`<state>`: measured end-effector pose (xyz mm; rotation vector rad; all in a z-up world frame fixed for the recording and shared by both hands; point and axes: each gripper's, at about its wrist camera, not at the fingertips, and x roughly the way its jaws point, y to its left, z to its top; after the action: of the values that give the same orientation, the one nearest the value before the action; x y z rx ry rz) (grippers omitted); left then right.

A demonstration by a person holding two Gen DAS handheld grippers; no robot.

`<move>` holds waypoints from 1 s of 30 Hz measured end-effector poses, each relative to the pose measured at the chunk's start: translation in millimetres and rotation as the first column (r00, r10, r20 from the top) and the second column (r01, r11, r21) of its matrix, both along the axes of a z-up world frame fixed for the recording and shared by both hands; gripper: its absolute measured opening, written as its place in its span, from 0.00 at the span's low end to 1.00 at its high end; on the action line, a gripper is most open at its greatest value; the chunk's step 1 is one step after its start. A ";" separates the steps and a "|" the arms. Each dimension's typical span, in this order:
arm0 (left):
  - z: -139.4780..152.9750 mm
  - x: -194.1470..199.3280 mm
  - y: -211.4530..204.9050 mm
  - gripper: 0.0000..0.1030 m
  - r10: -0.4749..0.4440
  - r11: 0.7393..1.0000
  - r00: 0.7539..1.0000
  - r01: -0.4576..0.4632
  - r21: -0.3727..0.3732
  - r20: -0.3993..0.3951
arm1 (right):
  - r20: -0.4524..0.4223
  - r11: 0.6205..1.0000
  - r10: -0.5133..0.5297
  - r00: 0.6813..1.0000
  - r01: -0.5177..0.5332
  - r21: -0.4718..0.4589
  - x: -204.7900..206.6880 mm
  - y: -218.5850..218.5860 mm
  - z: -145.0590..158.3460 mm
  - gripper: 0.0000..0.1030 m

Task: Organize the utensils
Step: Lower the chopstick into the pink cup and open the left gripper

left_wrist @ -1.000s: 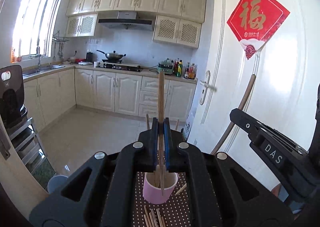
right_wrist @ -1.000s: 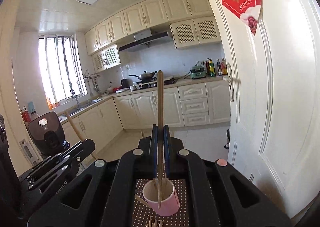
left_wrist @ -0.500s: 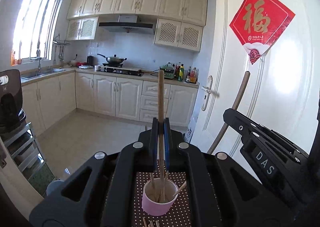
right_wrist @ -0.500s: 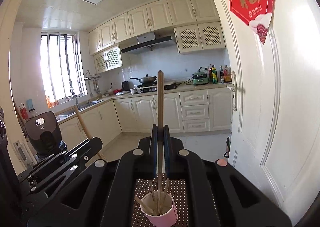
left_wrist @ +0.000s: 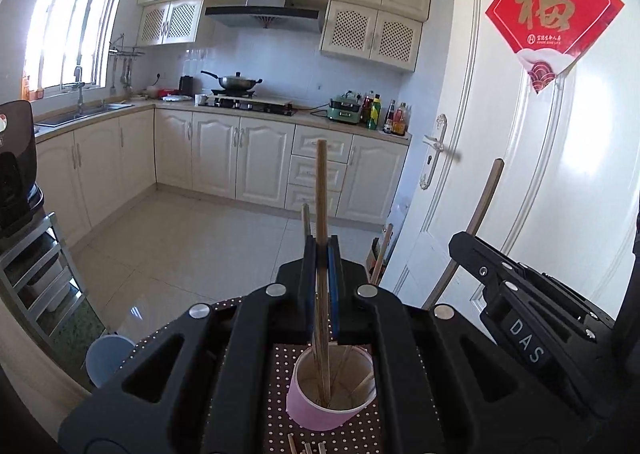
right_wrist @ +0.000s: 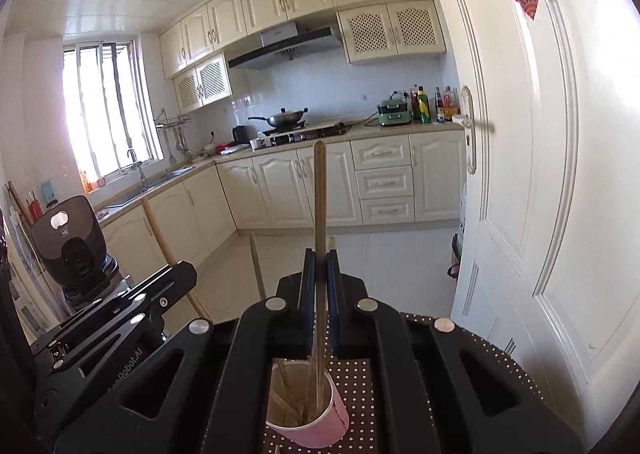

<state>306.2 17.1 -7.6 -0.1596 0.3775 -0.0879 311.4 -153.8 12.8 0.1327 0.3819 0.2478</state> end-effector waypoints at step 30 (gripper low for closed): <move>-54.6 28.3 25.8 0.58 0.029 0.998 0.992 -0.037 -0.056 -0.125 | -0.152 1.000 0.012 0.988 -0.015 -0.017 16.4 7.7 -35.7 0.51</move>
<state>334.5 42.9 -62.2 -0.2294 0.4968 -0.0564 327.8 -146.1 -22.9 0.1319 0.5362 0.2483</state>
